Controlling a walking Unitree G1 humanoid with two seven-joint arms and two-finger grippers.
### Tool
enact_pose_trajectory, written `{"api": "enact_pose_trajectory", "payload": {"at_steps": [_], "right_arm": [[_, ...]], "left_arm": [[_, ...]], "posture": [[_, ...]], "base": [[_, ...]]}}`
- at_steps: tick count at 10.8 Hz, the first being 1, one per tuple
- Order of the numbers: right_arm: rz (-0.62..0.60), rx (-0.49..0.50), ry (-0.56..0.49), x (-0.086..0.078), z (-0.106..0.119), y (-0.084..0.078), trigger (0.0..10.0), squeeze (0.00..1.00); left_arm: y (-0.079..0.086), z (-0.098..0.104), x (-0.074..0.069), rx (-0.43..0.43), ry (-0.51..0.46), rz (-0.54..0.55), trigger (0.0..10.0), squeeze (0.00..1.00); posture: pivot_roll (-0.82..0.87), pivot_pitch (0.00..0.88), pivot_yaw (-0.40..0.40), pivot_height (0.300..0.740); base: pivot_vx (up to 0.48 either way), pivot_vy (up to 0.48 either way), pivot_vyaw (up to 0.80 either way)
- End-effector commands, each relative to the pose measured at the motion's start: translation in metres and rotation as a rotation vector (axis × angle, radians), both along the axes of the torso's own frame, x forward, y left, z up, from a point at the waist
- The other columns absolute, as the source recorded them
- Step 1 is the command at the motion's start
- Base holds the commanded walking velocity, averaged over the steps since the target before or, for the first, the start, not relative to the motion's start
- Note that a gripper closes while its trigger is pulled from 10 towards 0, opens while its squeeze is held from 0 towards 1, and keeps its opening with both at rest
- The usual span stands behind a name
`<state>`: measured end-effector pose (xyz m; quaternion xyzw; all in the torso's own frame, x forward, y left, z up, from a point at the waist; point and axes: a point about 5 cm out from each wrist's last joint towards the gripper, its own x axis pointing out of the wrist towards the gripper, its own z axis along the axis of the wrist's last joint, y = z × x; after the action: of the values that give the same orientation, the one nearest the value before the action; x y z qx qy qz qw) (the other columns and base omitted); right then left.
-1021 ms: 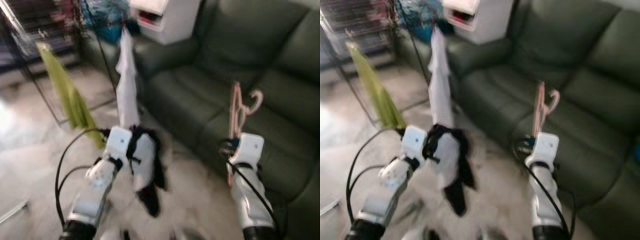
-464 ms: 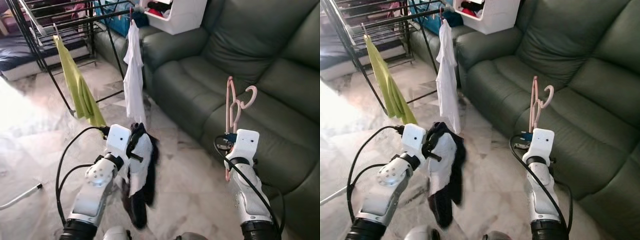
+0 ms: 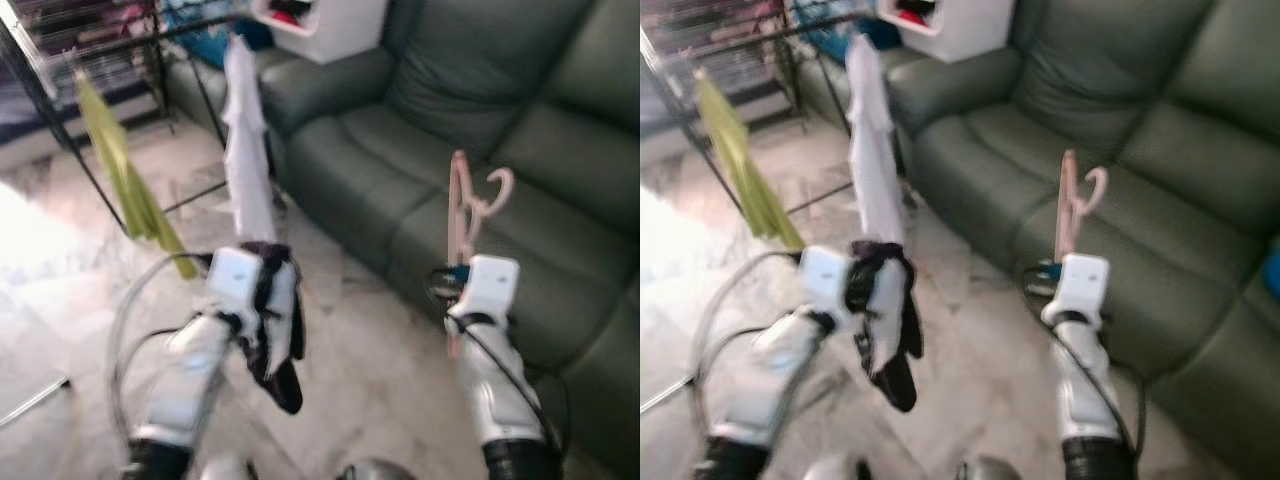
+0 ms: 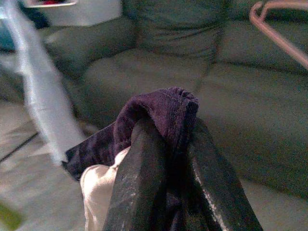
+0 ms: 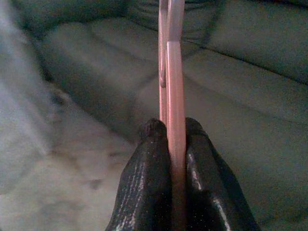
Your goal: Hang hanger
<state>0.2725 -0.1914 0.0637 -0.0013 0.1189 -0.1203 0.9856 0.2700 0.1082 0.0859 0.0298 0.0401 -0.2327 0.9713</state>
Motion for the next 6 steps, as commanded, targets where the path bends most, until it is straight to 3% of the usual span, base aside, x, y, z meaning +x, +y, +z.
{"api": "enact_pose_trajectory", "payload": {"at_steps": [1,4,5,6], "right_arm": [[0.009,0.002,-0.024,0.0034,0.005,0.0038,10.0,0.0],[0.013,0.003,-0.024,0.0034,0.005,0.0061,10.0,0.0],[0.015,0.003,-0.025,0.0035,0.005,0.0064,10.0,0.0],[0.053,-0.01,-0.006,0.0024,0.0033,0.0072,10.0,0.0]], "left_arm": [[0.0037,0.0077,0.0025,0.009,-0.035,0.004,10.0,0.0],[0.0049,0.0074,0.0008,0.011,-0.031,0.004,10.0,0.0],[0.0054,0.007,0.0011,0.008,-0.028,0.01,10.0,0.0],[0.0109,0.0107,0.0059,0.1,-0.082,-0.044,10.0,0.0]], "posture": [[-0.05,0.031,-0.028,0.74],[-0.05,0.038,-0.027,0.74],[-0.05,0.038,-0.027,0.74],[-0.05,0.046,-0.027,0.74]], "base": [[0.0,-0.398,0.0],[0.0,-0.373,0.0],[0.0,0.0,0.0],[0.0,0.0,0.0]]}}
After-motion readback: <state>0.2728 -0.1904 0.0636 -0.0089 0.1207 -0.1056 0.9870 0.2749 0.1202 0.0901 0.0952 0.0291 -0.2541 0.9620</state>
